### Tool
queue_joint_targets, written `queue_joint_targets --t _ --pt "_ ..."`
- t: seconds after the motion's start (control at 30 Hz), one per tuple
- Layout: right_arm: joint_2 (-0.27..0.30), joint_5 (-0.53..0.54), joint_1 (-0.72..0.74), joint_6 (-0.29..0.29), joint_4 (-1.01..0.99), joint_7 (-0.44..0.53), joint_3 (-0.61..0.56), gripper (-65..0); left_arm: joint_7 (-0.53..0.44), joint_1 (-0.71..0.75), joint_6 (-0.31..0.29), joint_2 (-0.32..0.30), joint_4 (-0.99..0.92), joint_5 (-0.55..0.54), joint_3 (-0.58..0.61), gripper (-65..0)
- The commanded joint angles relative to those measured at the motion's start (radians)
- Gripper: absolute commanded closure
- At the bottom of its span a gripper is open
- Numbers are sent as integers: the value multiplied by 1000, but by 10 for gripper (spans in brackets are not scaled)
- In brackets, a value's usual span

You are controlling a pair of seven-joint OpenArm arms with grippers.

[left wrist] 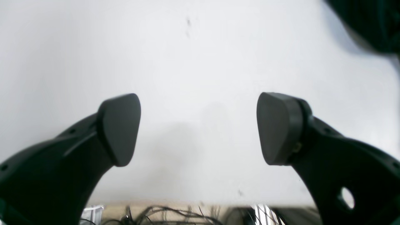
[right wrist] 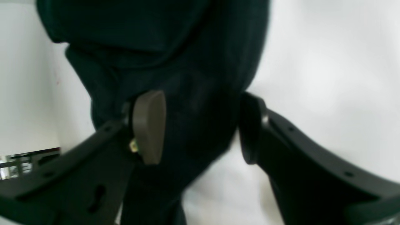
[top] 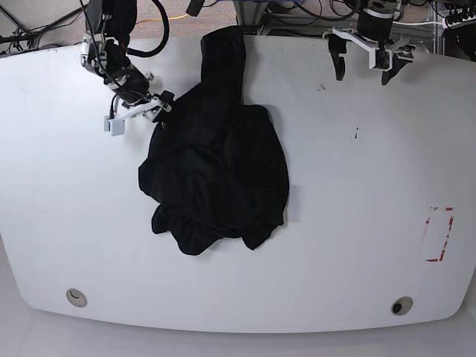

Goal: Fold the T-shirt properly
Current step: 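Move both grippers to the black T-shirt and grasp its edges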

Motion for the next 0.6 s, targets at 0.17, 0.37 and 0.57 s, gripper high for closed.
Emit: queue_joint_targets --t 0.17,0.37,0.57 --pt "-15 7 54 4 -67 9 3 -349 -6 5 4 -6 20 0 -1 -547" --pt "-12 7 106 4 -95 9 3 -347 -4 -2 4 -19 20 0 17 -547" --pt "16 7 141 4 -122 9 3 -166 -3 -35 4 -19 20 0 42 -547"
